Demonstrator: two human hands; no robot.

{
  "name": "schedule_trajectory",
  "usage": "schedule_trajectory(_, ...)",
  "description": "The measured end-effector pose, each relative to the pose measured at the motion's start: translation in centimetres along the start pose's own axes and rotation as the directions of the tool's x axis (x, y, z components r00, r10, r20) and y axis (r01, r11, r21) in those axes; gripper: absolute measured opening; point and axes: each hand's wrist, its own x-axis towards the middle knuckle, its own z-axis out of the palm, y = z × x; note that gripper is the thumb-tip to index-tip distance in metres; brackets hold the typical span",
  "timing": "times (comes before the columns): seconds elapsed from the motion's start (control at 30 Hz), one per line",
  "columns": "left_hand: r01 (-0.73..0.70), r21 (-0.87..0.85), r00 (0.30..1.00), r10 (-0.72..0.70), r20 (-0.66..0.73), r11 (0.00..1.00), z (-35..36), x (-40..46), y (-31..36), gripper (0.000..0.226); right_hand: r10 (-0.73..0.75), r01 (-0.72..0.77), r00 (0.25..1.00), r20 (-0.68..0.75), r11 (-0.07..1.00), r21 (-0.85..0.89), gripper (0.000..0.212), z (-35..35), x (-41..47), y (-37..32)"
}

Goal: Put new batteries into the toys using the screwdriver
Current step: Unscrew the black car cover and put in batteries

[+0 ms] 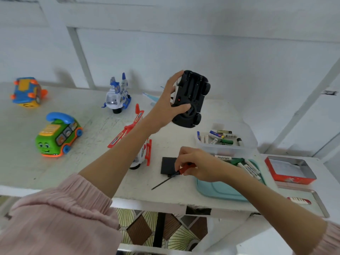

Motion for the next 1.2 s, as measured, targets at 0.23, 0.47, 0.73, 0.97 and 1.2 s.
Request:
schedule_trajectory(0.23, 0.022, 0.011, 1.000, -0.022, -0.008, 1.000, -0.3, -1.2, -0.2, 0.076, -0.017, 0.015, 1.000, -0.018, 0.994, -0.106, 0.024, 1.1, 0.6, 1.0)
schedule_trajectory(0.47, 0.048, -0.038, 0.999, -0.049, -0.010, 0.998, 0.2, -1.4, -0.4, 0.077, -0.050, 0.044, 0.992, -0.117, 0.998, -0.049, 0.031, 1.4, 0.3, 1.3)
schedule_trajectory(0.73, 0.058, -0.218, 0.998, -0.054, 0.027, 0.974, 2.9, -0.1, 0.1, 0.077, 0.136, -0.140, 0.953, -0.269, 0.990, 0.007, 0.026, -3.2, -3.9, 3.2)
schedule_trajectory(0.97, 0.127, -0.320, 0.990, -0.099, 0.102, 0.939, 6.8, 0.2, -0.8, 0.078, 0.373, -0.394, 0.867, -0.331, 0.919, 0.004, 0.029, -3.1, -9.2, 6.2)
schedule_trajectory(1.2, 0.144, -0.338, 0.986, -0.105, 0.130, 0.930, 8.5, 0.1, -0.9, 0.076, 0.455, -0.462, 0.840, -0.294, 0.886, 0.051, 0.041, -1.6, -9.3, 6.1)
